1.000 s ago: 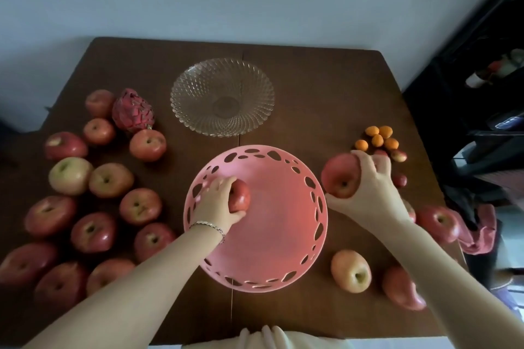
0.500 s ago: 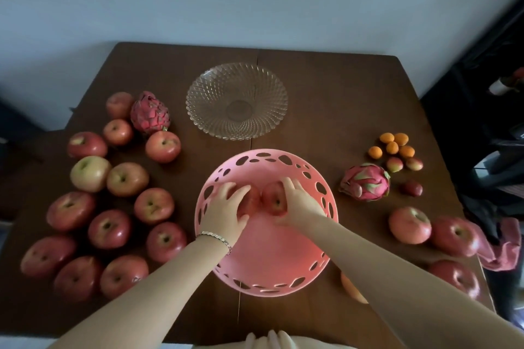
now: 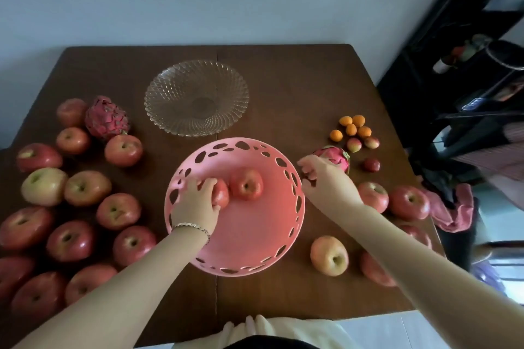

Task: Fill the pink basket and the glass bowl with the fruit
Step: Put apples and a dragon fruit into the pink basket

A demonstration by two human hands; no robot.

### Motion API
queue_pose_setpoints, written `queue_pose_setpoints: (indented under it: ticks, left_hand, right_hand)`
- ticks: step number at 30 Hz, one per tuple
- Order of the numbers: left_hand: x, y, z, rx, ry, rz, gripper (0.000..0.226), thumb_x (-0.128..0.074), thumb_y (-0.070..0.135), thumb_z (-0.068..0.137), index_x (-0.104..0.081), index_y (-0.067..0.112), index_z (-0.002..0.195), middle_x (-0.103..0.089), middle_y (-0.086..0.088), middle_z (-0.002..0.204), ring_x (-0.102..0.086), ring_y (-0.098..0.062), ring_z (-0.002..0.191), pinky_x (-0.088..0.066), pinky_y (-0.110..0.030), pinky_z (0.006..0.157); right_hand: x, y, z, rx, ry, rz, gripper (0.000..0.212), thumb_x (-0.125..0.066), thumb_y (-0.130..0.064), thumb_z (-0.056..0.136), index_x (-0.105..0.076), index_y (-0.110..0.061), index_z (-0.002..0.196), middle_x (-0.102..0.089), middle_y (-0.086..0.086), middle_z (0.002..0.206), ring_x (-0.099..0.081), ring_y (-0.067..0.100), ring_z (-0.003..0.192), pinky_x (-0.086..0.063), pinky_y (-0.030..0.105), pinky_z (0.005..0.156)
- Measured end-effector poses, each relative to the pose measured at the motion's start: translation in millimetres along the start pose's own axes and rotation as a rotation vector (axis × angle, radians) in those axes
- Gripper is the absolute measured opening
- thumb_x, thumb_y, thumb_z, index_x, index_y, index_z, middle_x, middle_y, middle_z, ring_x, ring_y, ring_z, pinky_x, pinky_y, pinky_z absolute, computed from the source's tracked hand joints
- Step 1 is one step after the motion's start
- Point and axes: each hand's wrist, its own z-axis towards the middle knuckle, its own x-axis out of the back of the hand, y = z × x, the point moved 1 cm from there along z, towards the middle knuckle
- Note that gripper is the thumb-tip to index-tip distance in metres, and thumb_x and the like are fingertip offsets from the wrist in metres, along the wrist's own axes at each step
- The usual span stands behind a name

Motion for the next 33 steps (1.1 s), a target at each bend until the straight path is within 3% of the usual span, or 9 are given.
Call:
queue_pose_setpoints:
  ticks: [4, 7, 12, 17, 21, 23, 27, 29, 33]
  left_hand:
    - [0, -1, -2, -0.021, -0.010, 0.036, 0.054, -0.061, 0.024, 0.086, -0.040, 0.026, 0.136, -0.034, -0.005, 0.142, -0.045, -0.028, 0.124, -0.051, -0.042, 0.088]
    - [6, 3, -1, -0.013, -0.038, 0.046, 0.052, -0.057, 0.022, 0.087, -0.040, 0.028, 0.135, -0.033, -0.005, 0.142, -0.045, -0.029, 0.124, -0.048, -0.043, 0.093]
    - [19, 5, -2, -0.036, -0.080, 0.032, 0.056, -0.057, 0.024, 0.085, -0.039, 0.027, 0.138, -0.033, -0.007, 0.144, -0.038, -0.027, 0.131, -0.038, -0.038, 0.105]
    - [34, 27, -35, -0.385, -0.042, -0.348, 0.071, -0.071, 0.018, 0.077, -0.036, 0.023, 0.138, -0.030, -0.006, 0.145, -0.030, -0.016, 0.135, -0.025, -0.028, 0.113]
    - [34, 53, -69, -0.627, -0.184, -0.419, 0.090, -0.077, 0.029, 0.070, -0.013, 0.046, 0.131, -0.021, 0.013, 0.144, -0.025, 0.000, 0.131, -0.032, -0.019, 0.108]
    - [32, 53, -72, -0.566, -0.101, -0.397, 0.088, -0.077, 0.031, 0.069, -0.021, 0.040, 0.137, -0.028, 0.014, 0.139, -0.033, 0.003, 0.123, -0.035, -0.011, 0.098]
    - [31, 31, -63, -0.288, -0.104, -0.337, 0.072, -0.076, 0.029, 0.067, -0.043, 0.032, 0.131, -0.037, 0.010, 0.135, -0.055, -0.017, 0.112, -0.045, -0.020, 0.088]
    - [29, 21, -58, -0.173, -0.156, -0.255, 0.072, -0.075, 0.035, 0.067, -0.041, 0.032, 0.131, -0.038, 0.008, 0.134, -0.056, -0.022, 0.111, -0.046, -0.030, 0.093]
    - [20, 18, -48, -0.079, -0.233, -0.071, 0.079, -0.073, 0.037, 0.070, -0.030, 0.023, 0.134, -0.041, 0.001, 0.131, -0.057, -0.027, 0.109, -0.047, -0.035, 0.091]
  right_hand:
    - [5, 53, -32, -0.183, -0.581, -0.376, 0.061, -0.064, -0.028, 0.081, -0.039, -0.021, 0.137, -0.049, 0.004, 0.132, -0.049, 0.022, 0.119, -0.043, 0.030, 0.093]
    - [-28, 63, -53, -0.148, -0.731, -0.343, 0.080, -0.074, -0.039, 0.070, -0.033, -0.030, 0.138, -0.045, 0.004, 0.131, -0.049, 0.023, 0.117, -0.044, 0.034, 0.096]
    - [-41, 67, -57, -0.197, -0.536, -0.272, 0.073, -0.077, -0.040, 0.060, -0.047, -0.031, 0.126, -0.053, 0.000, 0.118, -0.058, 0.019, 0.101, -0.052, 0.030, 0.082]
    - [17, 24, -46, -0.316, -0.086, 0.252, 0.056, -0.077, -0.050, 0.065, -0.047, -0.026, 0.105, -0.058, -0.007, 0.087, -0.058, 0.010, 0.075, -0.048, 0.022, 0.060]
    - [6, -35, -41, -0.232, -0.283, 0.430, 0.062, -0.072, -0.059, 0.063, -0.055, -0.015, 0.104, -0.064, -0.004, 0.083, -0.064, 0.011, 0.072, -0.058, 0.032, 0.063]
    - [-10, -54, -47, -0.163, -0.418, 0.376, 0.066, -0.069, -0.056, 0.065, -0.057, -0.010, 0.109, -0.066, 0.000, 0.087, -0.063, 0.013, 0.075, -0.058, 0.037, 0.074]
    - [-11, -58, -48, -0.017, -0.620, 0.329, 0.058, -0.067, -0.040, 0.080, -0.048, -0.018, 0.131, -0.061, 0.000, 0.116, -0.059, 0.012, 0.097, -0.050, 0.028, 0.089]
    - [-5, -37, -39, -0.012, -0.496, 0.247, 0.052, -0.065, -0.038, 0.082, -0.052, -0.021, 0.130, -0.063, -0.001, 0.115, -0.060, 0.013, 0.098, -0.049, 0.029, 0.091]
    - [0, 35, -16, -0.225, 0.054, -0.097, 0.046, -0.059, -0.030, 0.084, -0.053, -0.017, 0.128, -0.051, 0.012, 0.130, -0.046, 0.029, 0.119, -0.040, 0.037, 0.096]
